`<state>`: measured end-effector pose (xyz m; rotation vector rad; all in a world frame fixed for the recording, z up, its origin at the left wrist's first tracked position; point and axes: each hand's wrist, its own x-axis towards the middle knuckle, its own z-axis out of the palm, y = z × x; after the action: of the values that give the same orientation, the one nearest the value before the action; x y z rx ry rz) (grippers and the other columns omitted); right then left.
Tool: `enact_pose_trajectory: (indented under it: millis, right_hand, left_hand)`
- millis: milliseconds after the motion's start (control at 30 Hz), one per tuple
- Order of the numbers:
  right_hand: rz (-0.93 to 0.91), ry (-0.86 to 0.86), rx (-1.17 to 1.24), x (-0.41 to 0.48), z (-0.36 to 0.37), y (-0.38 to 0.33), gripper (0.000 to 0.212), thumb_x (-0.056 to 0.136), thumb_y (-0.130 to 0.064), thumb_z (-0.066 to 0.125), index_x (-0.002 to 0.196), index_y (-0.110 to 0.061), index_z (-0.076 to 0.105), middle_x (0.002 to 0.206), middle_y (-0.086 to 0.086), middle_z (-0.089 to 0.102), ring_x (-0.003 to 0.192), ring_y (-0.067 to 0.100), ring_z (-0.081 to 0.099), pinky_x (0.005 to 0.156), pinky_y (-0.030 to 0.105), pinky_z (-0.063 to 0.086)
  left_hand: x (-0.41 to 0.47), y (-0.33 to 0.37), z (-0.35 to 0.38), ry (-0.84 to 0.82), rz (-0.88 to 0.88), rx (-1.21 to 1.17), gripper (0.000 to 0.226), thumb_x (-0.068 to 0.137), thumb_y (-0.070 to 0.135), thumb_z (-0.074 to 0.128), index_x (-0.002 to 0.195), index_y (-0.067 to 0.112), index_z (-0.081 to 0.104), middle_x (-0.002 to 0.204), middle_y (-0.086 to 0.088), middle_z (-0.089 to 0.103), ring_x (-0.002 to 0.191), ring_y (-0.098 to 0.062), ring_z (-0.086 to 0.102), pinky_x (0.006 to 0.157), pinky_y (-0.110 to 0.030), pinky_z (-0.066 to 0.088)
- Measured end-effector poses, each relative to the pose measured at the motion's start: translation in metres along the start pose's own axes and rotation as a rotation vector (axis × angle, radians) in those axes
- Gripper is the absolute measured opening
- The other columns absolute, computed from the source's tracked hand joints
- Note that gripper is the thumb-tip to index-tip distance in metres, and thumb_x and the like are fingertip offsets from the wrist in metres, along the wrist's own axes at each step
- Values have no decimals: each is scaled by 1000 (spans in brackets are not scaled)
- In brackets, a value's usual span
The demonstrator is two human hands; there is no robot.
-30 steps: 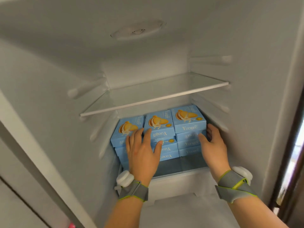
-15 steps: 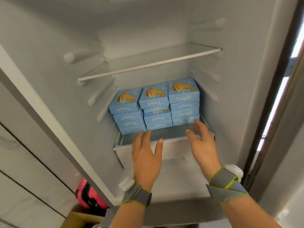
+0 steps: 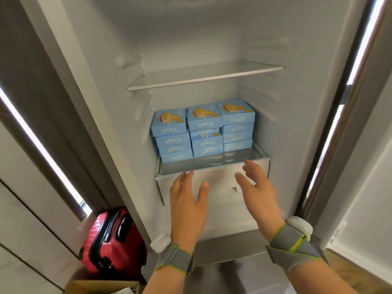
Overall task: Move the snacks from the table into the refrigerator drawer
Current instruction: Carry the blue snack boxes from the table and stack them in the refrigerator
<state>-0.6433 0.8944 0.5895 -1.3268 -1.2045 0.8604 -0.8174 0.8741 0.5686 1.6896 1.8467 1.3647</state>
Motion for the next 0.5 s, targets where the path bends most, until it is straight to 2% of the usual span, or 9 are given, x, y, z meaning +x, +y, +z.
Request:
enact_pose_trajectory:
  millis: [167, 367, 500]
  right_hand:
    - [74, 18, -60, -63, 16, 15, 45, 98, -33, 65, 141, -39, 56, 129, -13, 63, 124, 7, 56, 109, 37, 46]
    - [182, 81, -205, -132, -4, 35, 47, 99, -37, 63, 144, -39, 52, 135, -12, 60, 129, 9, 54, 110, 38, 44]
    - [173, 224, -255, -160, -41, 22, 49, 99, -38, 62, 147, -37, 51, 142, -8, 61, 132, 12, 55, 112, 42, 44]
  left_hand:
    - [-45, -26, -11, -98, -73, -63, 57, 103, 52, 51, 153, 26, 46, 160, 4, 38, 150, -14, 32, 125, -37, 29]
    - [-105, -41, -4, -263, -78, -126, 56, 102, 49, 53, 150, 21, 50, 157, -2, 44, 147, -20, 36, 122, -38, 33]
    - [-127, -21, 2, -330, -44, -201, 51, 103, 42, 57, 148, 18, 53, 155, -4, 47, 147, -20, 37, 121, -30, 29]
